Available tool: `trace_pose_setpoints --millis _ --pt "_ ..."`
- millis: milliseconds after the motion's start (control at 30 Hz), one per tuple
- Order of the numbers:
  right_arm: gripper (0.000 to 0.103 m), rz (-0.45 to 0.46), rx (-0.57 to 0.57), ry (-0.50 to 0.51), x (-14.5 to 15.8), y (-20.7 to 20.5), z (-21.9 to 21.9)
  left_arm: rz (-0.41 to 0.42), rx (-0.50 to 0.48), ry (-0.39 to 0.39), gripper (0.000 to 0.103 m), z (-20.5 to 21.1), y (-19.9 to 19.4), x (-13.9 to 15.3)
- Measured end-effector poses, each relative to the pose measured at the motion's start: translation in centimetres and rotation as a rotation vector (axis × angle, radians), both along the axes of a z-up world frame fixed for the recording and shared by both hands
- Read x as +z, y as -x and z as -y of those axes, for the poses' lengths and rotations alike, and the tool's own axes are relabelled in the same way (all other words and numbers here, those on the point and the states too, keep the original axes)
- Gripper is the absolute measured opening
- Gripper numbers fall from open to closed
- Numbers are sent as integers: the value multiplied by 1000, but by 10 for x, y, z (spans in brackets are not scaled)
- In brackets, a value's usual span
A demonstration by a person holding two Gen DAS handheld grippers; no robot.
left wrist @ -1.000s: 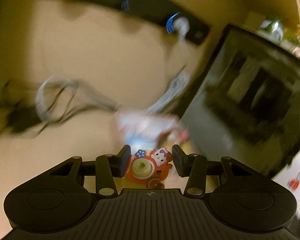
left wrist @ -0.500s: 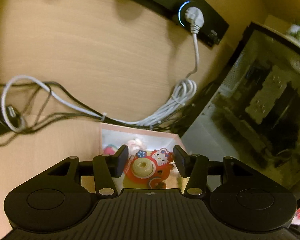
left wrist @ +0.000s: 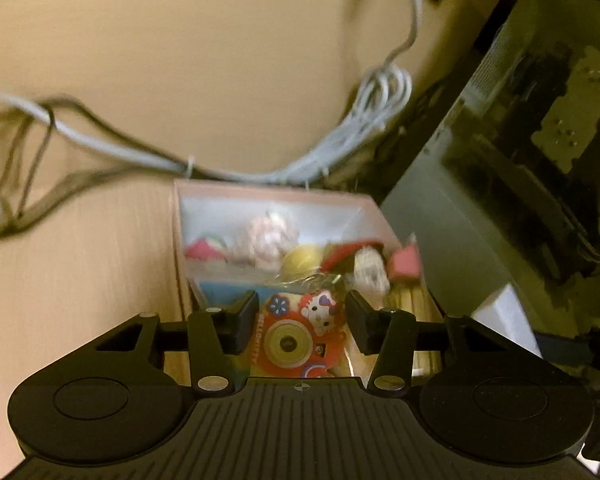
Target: Organize objects
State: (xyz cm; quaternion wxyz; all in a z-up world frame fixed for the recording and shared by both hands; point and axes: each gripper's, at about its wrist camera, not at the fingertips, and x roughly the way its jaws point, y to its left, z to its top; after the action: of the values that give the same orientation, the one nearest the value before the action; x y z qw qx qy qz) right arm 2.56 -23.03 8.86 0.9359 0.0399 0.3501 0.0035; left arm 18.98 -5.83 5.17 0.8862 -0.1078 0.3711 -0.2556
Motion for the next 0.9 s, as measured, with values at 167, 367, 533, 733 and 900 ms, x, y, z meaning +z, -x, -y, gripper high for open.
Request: trace_pose_setpoints --millis 167,367,533,733,900 --pt "47 -39 -5 3 -13 -3 0 257 -1 -11 52 2 24 30" --pt "47 -59 0 15 -20 -7 -2 247 67 105 52 -29 33 54" --pt "47 -28 51 102 -4 -15 -10 140 139 141 52 -69 54 38" --pt "47 81 210 398 39 -48 -40 21 266 216 52 -118 87 13" --pt "54 166 450 818 32 -87 -89 -22 278 213 52 -131 104 4"
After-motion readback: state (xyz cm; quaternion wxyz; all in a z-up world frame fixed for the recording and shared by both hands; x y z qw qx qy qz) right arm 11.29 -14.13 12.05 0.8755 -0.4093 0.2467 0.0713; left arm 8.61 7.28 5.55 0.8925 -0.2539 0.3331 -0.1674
